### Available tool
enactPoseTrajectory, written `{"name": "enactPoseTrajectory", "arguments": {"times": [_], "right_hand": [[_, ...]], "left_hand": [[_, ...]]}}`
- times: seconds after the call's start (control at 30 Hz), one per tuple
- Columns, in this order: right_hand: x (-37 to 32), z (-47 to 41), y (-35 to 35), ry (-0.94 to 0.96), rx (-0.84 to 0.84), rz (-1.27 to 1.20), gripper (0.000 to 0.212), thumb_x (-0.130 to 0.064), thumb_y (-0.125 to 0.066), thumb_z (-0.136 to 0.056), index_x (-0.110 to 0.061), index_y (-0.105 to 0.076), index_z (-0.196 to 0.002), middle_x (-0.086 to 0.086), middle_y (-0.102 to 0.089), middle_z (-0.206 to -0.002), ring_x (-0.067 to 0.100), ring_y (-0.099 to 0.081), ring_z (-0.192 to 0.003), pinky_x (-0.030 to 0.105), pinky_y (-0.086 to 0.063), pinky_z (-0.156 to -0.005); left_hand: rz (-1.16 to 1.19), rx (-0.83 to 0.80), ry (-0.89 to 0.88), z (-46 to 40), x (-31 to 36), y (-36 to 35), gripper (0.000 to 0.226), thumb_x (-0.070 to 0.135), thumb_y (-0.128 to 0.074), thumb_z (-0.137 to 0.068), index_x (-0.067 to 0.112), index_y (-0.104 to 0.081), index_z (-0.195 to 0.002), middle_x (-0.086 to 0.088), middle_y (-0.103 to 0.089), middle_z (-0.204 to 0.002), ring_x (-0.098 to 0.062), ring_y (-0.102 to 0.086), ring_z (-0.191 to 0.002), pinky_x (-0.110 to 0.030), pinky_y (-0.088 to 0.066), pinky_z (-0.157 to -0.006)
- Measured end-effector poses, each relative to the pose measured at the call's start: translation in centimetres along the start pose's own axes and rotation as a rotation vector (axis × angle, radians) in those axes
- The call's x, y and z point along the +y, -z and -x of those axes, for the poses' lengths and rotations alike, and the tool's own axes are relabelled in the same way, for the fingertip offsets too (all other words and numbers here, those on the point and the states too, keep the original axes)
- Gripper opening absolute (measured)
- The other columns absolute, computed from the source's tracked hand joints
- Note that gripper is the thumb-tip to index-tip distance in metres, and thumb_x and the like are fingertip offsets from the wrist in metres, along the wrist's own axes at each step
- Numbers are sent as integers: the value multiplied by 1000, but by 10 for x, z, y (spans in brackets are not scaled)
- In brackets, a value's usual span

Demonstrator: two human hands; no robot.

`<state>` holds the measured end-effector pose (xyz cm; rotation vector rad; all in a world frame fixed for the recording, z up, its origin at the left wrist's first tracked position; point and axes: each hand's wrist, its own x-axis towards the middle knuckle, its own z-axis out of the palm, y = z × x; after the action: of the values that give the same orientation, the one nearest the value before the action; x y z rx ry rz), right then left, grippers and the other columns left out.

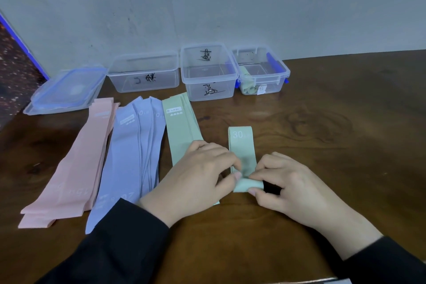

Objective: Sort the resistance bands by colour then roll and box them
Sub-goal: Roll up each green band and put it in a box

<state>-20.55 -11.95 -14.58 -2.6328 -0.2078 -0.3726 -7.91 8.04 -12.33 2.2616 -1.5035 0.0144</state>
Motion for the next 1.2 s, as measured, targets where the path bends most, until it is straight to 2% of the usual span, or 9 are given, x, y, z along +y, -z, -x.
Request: {"name": "enactPoseTrajectory", "arguments": {"times": [0.1,0.2,0.4,0.5,0.63,0.73,0.8,0.9,1.2], "right_hand": [[1,0,0,-10,-4,-23,30,-49,-61,-93,-30,-74,-112,-21,-56,-94,9,-54,-87,25,-49,-74],[2,0,2,-44,-6,-35,26,-54,-59,-91,-37,-64,-110,-25,-53,-96,7,-54,-94,24,-48,-76],[5,-3,0,-45,-12,-15,29,-56,-61,-90,-35,-66,-109,-23,-54,-106,11,-55,-100,30,-49,-86],[6,-4,0,-55,0,-20,28,-53,-61,-93,-34,-69,-111,-24,-55,-104,9,-54,-98,30,-49,-85],[4,-4,-1,-71,3,-5,32,-54,-56,-96,-34,-70,-117,-23,-55,-105,8,-53,-99,28,-48,-87],[4,-5,-1,-92,4,38,37,-58,-54,-95,-35,-63,-122,-26,-52,-106,5,-51,-101,23,-46,-87],[4,-6,-1,-111,-2,40,32,-57,-58,-90,-38,-59,-116,-27,-51,-105,4,-50,-102,21,-44,-85],[4,-6,0,-112,3,23,23,-50,-62,-91,-37,-61,-110,-25,-53,-106,9,-53,-101,25,-46,-85],[3,-6,-2,-112,-14,54,32,-55,-46,-100,-33,-64,-115,-23,-54,-108,9,-51,-100,28,-47,-87]], "left_hand": [[-27,-43,-46,2,0,-3,32,62,-48,-92,35,-63,-99,22,-59,-99,-1,-50,-102,-29,-31,-103],[-30,-32,-39,0,-2,-8,34,60,-48,-90,33,-66,-97,20,-59,-101,-4,-52,-102,-34,-35,-100],[-63,5,-2,1,-1,-9,45,60,-38,-96,31,-72,-106,17,-60,-108,-4,-50,-103,-34,-37,-99],[-63,-2,10,0,-1,-8,39,62,-47,-91,34,-65,-111,20,-57,-111,-3,-49,-107,-32,-36,-100],[-75,0,28,-1,0,-11,25,51,-59,-92,34,-61,-110,19,-55,-113,-4,-48,-107,-34,-37,-101],[-85,19,45,-1,0,-11,27,50,-57,-94,33,-63,-113,19,-55,-114,-3,-48,-107,-31,-36,-102],[-89,20,57,-1,1,-11,28,51,-53,-96,33,-63,-115,19,-55,-114,-2,-47,-108,-30,-33,-103],[-89,11,77,0,2,-11,31,52,-48,-98,34,-61,-120,20,-53,-116,-2,-45,-111,-28,-29,-106],[-83,32,95,1,4,-11,23,53,-51,-96,36,-54,-112,21,-50,-113,-2,-44,-107,-28,-30,-105]]}}
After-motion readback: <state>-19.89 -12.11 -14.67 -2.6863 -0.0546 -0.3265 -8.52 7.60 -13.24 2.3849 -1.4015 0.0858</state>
